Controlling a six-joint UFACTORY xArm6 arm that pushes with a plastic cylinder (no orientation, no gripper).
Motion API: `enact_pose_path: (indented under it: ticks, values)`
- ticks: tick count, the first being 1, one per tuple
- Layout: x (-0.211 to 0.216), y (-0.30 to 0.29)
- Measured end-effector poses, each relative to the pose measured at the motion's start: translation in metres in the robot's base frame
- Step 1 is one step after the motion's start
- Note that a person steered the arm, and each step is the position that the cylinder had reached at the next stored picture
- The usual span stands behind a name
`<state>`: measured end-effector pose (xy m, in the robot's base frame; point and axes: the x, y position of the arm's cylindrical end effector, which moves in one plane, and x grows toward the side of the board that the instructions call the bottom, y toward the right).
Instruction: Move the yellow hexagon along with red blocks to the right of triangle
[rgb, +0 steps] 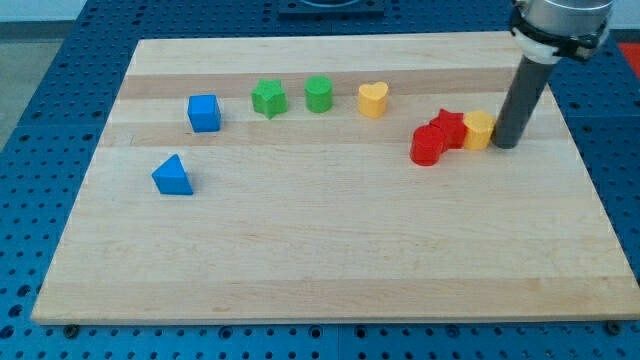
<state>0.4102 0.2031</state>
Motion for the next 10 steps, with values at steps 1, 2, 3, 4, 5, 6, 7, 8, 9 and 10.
enact_pose_path:
  ticks: [1,2,3,4,5,6,7,8,9,10]
  values:
    - [0.000,-0.018]
    - [0.000,-0.034]
    - [0.000,-0.027]
    - [-0.001,0.047]
    - [-0.055,0.053]
    - [-0.075,0.035]
    - [-0.062,0.026]
    - [-0.047,0.020]
    - [-0.048,0.013]
    - [-0.061,0.008]
